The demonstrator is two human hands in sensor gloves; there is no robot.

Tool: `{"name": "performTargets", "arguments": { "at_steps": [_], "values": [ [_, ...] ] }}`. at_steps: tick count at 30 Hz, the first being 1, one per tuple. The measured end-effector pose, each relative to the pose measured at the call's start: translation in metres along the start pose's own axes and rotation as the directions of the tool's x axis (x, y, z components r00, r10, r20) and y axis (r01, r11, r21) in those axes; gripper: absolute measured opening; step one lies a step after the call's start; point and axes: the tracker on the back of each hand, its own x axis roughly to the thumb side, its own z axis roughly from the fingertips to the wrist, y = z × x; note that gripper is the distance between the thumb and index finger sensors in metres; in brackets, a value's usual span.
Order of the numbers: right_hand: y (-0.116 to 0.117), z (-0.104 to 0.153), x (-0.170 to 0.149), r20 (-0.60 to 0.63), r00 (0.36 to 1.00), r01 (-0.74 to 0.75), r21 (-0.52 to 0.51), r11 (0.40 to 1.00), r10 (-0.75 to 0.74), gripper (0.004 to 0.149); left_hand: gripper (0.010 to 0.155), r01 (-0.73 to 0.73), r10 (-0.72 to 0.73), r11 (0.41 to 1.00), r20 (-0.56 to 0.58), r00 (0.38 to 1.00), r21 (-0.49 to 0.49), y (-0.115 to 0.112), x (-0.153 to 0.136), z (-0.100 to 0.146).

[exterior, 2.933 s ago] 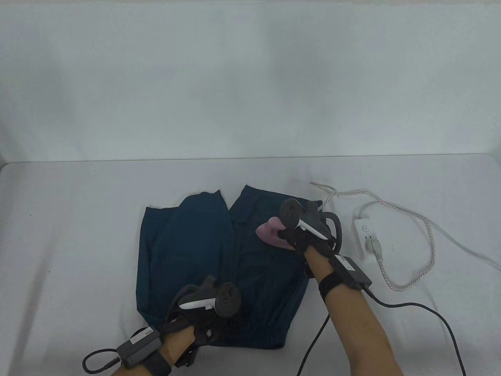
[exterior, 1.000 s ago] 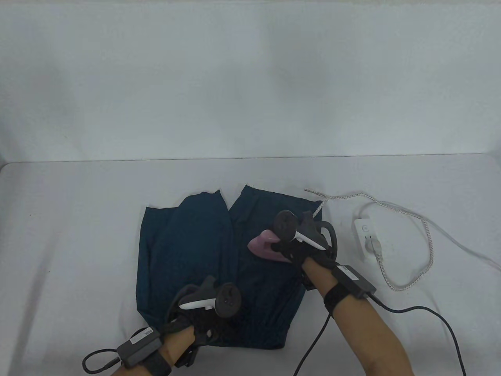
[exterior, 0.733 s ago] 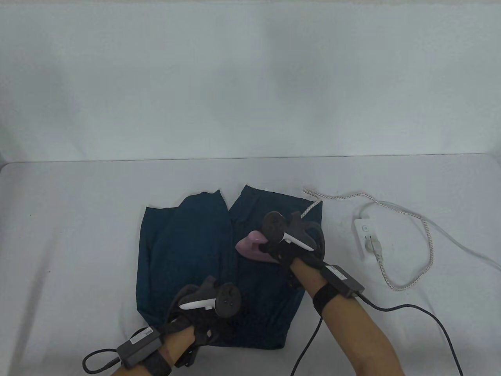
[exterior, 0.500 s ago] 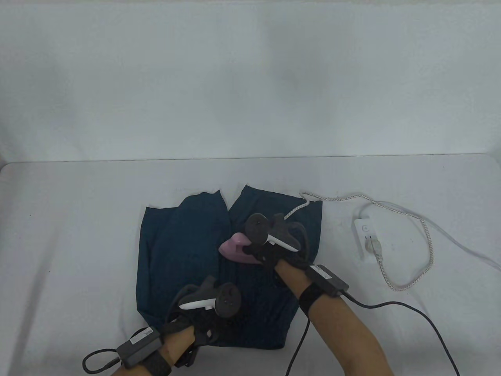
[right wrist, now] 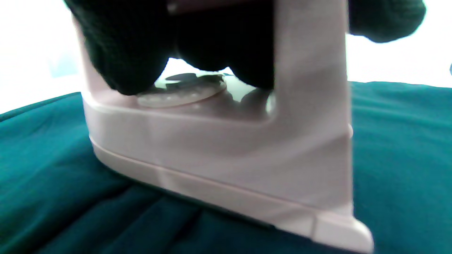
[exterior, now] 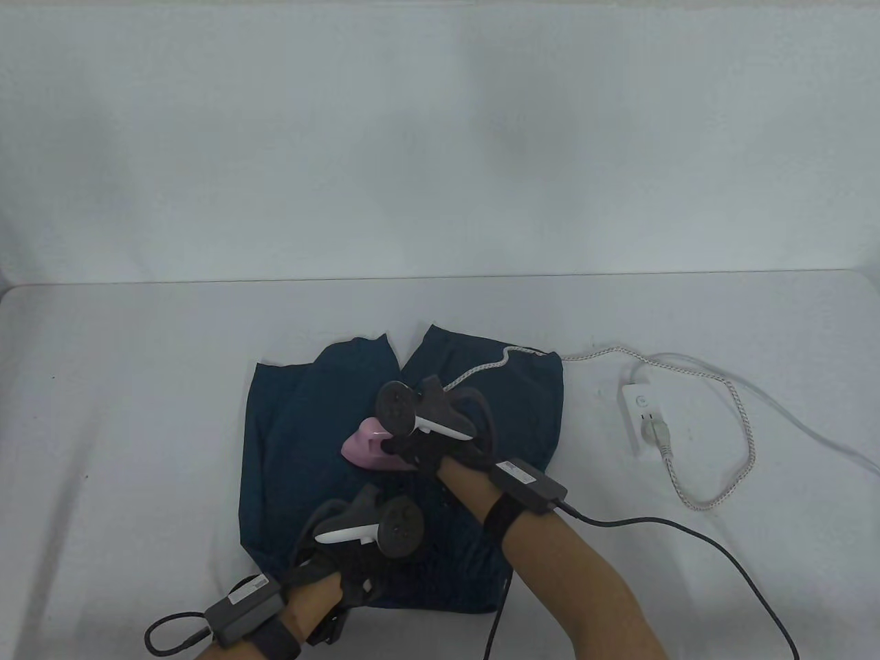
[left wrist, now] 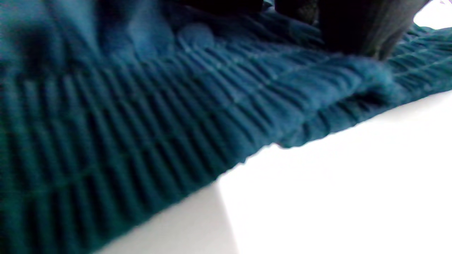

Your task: Iron shorts with electric iron on table

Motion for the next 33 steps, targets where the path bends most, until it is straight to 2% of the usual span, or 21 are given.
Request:
{"name": "performTargets", "arguments": {
  "at_steps": [7,21,27,33],
  "values": [
    [-0.001,0.019,-0.022,-0.032,0.999,-0.012,0.015,1.000,0.013,0.061,0.075,0.004,-0.004,1.000,0.000,1.000,-0.001,0.000,0.000,0.000],
    [-0.003,0.073,-0.095,-0.154,0.988,-0.003,0.037,0.999,0.009,0.061,0.075,0.020,-0.020,1.000,0.004,1.000,0.009,0.000,0.001,0.000],
    [-0.002,0.084,-0.107,-0.167,0.985,0.047,0.014,0.999,-0.044,0.061,0.075,0.024,-0.024,1.000,-0.002,1.000,0.006,-0.001,0.002,0.000],
    [0.000,0.079,-0.098,-0.130,0.982,0.134,-0.046,0.990,-0.139,0.061,0.075,0.024,-0.024,1.000,0.000,1.000,0.008,-0.001,0.002,0.000]
  ]
}}
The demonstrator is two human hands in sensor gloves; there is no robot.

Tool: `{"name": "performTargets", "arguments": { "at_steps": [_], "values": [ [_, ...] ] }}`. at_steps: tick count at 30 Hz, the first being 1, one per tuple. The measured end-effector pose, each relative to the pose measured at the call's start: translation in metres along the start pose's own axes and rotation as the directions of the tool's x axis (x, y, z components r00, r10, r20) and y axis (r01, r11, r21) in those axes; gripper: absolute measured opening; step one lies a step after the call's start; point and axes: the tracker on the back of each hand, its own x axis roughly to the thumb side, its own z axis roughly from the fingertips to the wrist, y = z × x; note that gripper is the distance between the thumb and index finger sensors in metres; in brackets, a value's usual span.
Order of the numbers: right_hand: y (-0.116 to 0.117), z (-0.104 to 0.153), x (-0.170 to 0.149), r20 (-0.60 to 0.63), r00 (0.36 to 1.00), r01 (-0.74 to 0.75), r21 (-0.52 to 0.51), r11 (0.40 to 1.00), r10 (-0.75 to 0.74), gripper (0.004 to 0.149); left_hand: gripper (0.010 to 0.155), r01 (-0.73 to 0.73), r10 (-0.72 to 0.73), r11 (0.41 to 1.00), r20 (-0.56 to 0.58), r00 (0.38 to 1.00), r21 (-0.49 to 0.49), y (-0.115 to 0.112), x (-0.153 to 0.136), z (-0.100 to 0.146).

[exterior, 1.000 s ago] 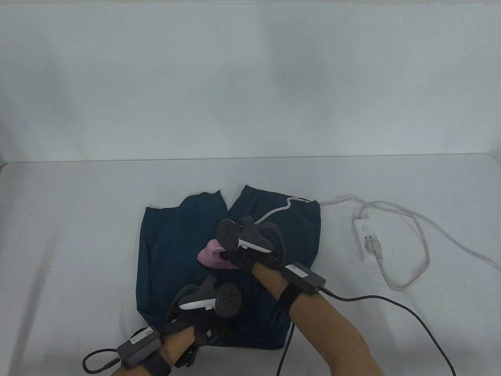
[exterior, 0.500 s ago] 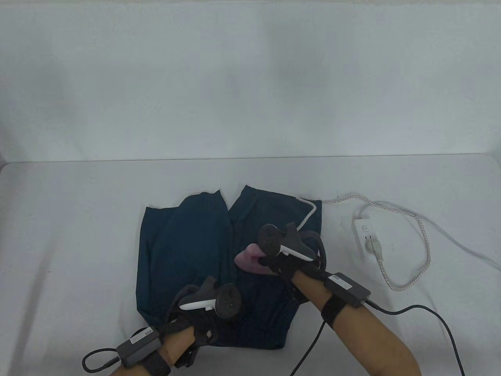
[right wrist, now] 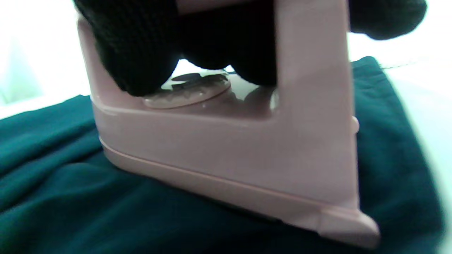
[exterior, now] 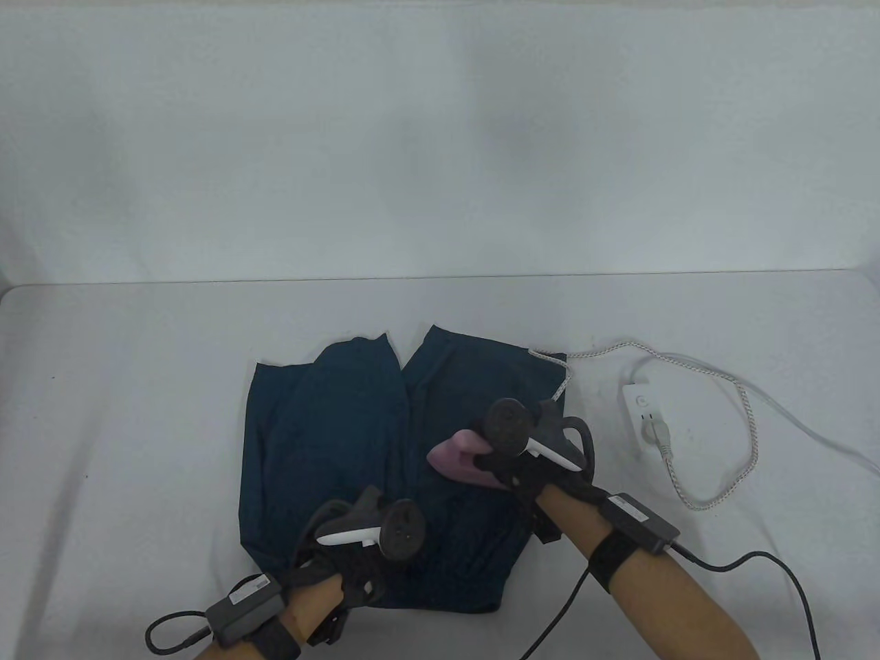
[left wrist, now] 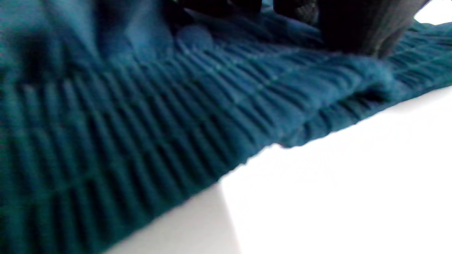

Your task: Iron shorts with electric iron on table

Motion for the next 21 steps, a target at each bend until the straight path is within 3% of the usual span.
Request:
{"name": "performTargets", "arguments": {
  "at_steps": [13,21],
  "values": [
    [0.019,-0.031,0.091,0.137,0.991,-0.014,0.037,0.999,0.009,0.064,0.075,0.001,-0.001,1.000,-0.005,1.000,-0.004,0.001,0.001,0.000],
    [0.024,-0.034,0.112,0.176,0.983,-0.068,0.027,0.997,0.062,0.064,0.075,0.006,-0.006,1.000,0.003,1.000,0.006,0.001,0.001,0.000]
  ]
}}
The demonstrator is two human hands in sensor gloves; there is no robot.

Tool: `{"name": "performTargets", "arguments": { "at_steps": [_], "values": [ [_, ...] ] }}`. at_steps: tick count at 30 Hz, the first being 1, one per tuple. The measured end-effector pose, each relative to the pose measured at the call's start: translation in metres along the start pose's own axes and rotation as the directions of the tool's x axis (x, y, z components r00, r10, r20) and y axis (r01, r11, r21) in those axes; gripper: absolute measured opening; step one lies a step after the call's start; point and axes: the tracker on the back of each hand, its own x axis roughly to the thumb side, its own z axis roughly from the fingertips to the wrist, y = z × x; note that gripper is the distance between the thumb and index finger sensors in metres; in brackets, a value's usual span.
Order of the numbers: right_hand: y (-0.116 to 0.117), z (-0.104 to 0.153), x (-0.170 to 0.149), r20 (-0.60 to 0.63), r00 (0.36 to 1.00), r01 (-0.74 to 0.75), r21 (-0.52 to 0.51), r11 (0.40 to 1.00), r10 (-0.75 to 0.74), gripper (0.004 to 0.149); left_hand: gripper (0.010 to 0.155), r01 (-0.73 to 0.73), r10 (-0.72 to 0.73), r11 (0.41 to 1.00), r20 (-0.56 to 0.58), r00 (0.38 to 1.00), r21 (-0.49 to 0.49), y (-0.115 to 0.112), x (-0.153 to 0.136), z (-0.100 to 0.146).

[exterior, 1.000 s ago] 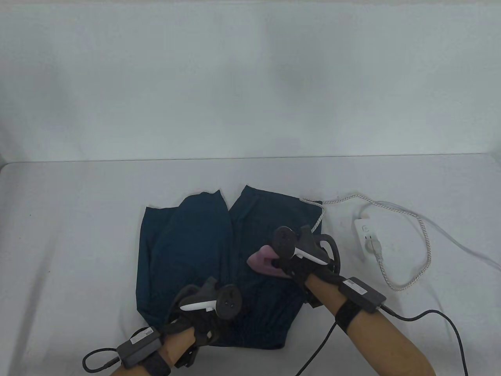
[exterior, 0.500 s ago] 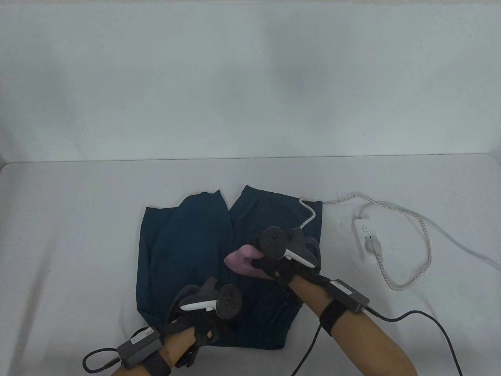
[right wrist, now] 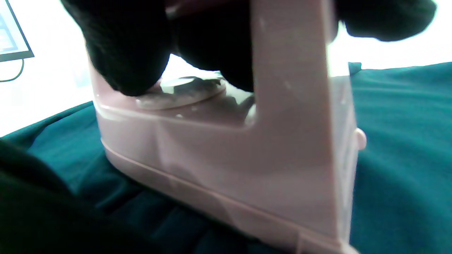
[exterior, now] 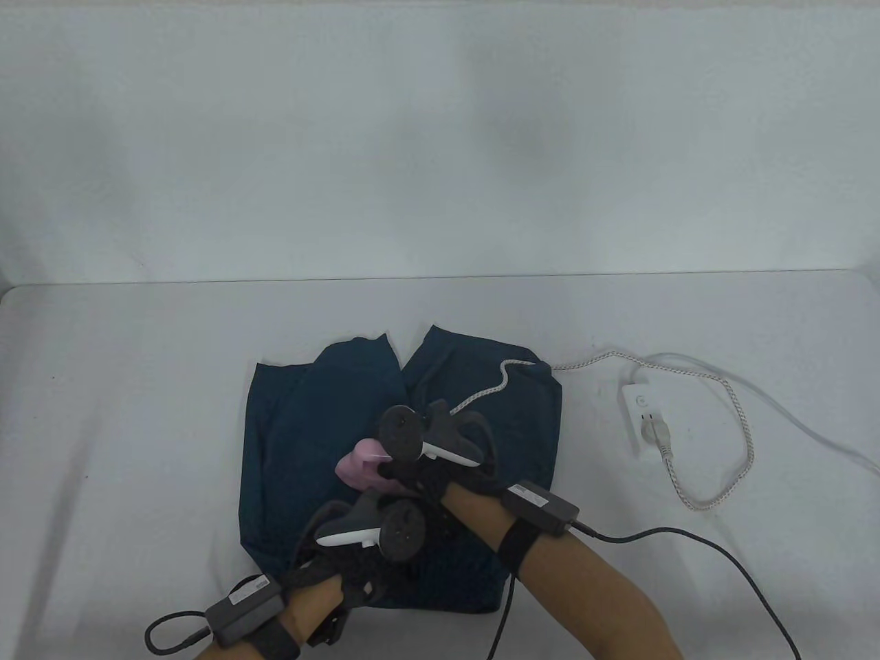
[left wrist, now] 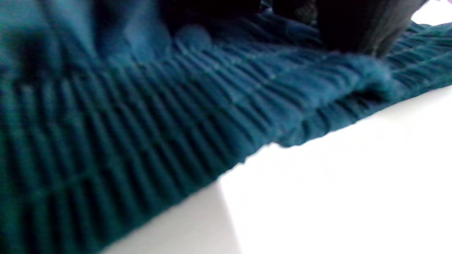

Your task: Iron shorts with electric iron on table

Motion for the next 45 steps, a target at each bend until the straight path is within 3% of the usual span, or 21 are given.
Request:
{"name": "performTargets", "arguments": {
  "at_steps": [9,17,23,28,36,45],
  "values": [
    [-0.001,0.024,-0.027,-0.037,0.999,-0.008,0.019,1.000,0.008,0.062,0.074,0.040,-0.040,0.999,-0.008,0.999,0.013,0.001,0.003,0.001],
    [-0.005,0.057,-0.062,-0.092,0.995,-0.021,0.039,0.999,0.025,0.062,0.071,0.176,-0.174,0.982,-0.048,0.984,0.065,0.004,0.020,0.005],
    [-0.009,0.075,-0.083,-0.133,0.990,-0.035,0.041,0.999,0.040,0.062,0.058,0.250,-0.245,0.961,-0.055,0.968,0.117,0.007,0.032,0.008],
    [-0.009,0.082,-0.090,-0.152,0.988,-0.022,0.031,0.999,0.026,0.062,0.053,0.232,-0.228,0.969,-0.058,0.972,0.081,0.006,0.035,0.006],
    [-0.004,0.070,-0.069,-0.106,0.994,-0.005,-0.010,1.000,0.004,0.062,0.055,0.147,-0.144,0.988,-0.061,0.988,0.053,0.004,0.025,0.003],
    [0.004,0.043,-0.017,-0.002,1.000,0.023,0.005,1.000,-0.023,0.062,0.057,0.136,-0.132,0.990,-0.075,0.988,0.040,0.006,0.024,0.005]
  ]
}}
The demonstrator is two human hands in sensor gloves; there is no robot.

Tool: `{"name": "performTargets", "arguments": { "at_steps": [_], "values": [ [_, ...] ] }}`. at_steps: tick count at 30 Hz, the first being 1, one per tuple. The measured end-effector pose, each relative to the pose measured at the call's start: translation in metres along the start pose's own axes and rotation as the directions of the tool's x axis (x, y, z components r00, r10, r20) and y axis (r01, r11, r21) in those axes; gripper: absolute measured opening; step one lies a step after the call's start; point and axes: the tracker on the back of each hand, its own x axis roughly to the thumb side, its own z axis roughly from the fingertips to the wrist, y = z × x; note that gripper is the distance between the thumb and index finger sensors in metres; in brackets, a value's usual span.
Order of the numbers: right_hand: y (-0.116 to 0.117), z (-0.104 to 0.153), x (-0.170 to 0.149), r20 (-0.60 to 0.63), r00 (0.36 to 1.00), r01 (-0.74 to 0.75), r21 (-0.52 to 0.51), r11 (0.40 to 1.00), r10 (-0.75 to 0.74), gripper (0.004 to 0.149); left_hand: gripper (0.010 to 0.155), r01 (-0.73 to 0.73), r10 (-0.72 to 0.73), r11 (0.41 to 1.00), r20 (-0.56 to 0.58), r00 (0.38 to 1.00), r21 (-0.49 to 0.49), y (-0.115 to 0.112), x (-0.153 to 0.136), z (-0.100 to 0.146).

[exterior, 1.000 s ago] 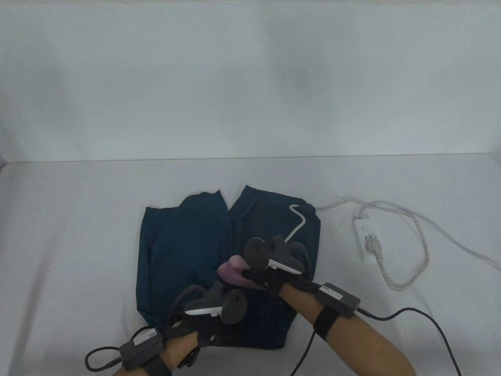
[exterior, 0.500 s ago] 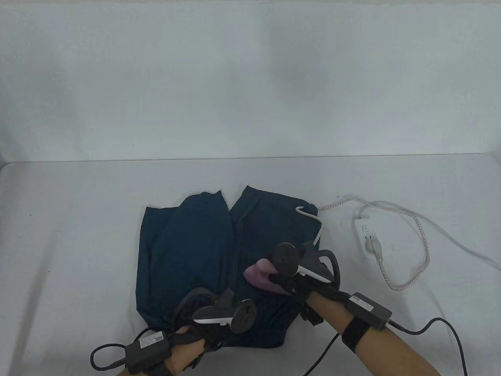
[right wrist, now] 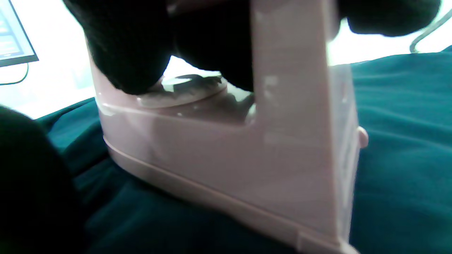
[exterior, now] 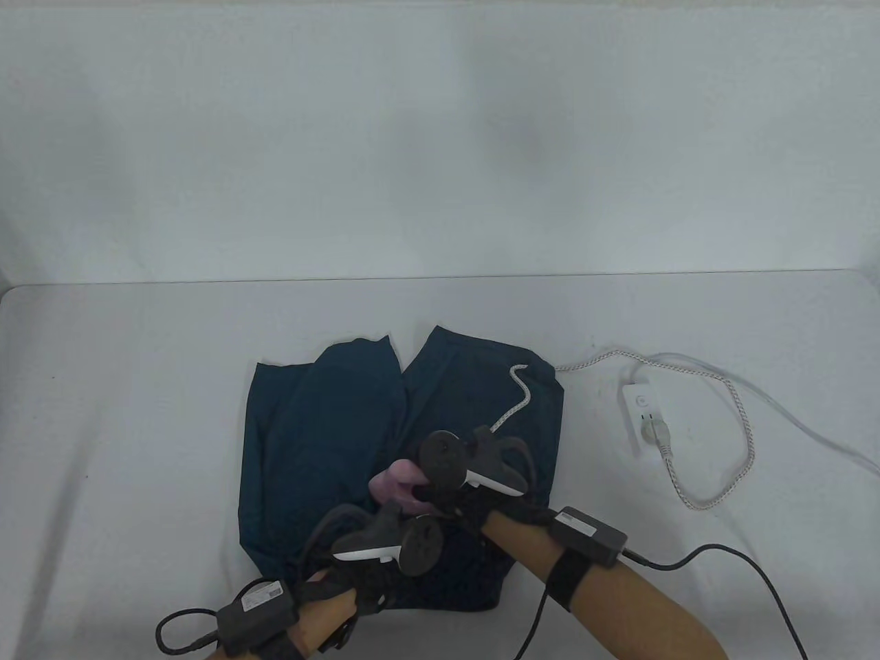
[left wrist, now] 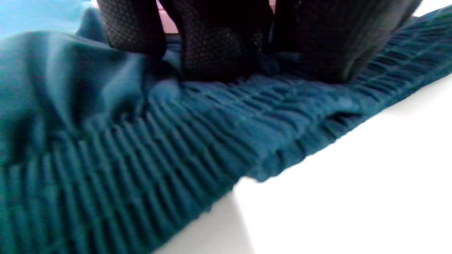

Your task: Iron shorts with electric iron on table

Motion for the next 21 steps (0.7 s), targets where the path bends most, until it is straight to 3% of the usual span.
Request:
{"name": "performTargets", "arguments": {
  "at_steps": [9,21],
  "values": [
    [0.003,-0.013,0.027,0.057,0.998,0.017,0.031,0.999,-0.018,0.062,0.057,-0.002,0.002,1.000,-0.026,1.000,-0.012,0.001,0.001,0.001],
    [0.000,0.004,-0.001,0.021,1.000,-0.008,0.056,0.998,0.007,0.061,0.058,-0.033,0.032,0.999,-0.031,0.999,-0.023,0.002,-0.001,0.001]
  ]
}}
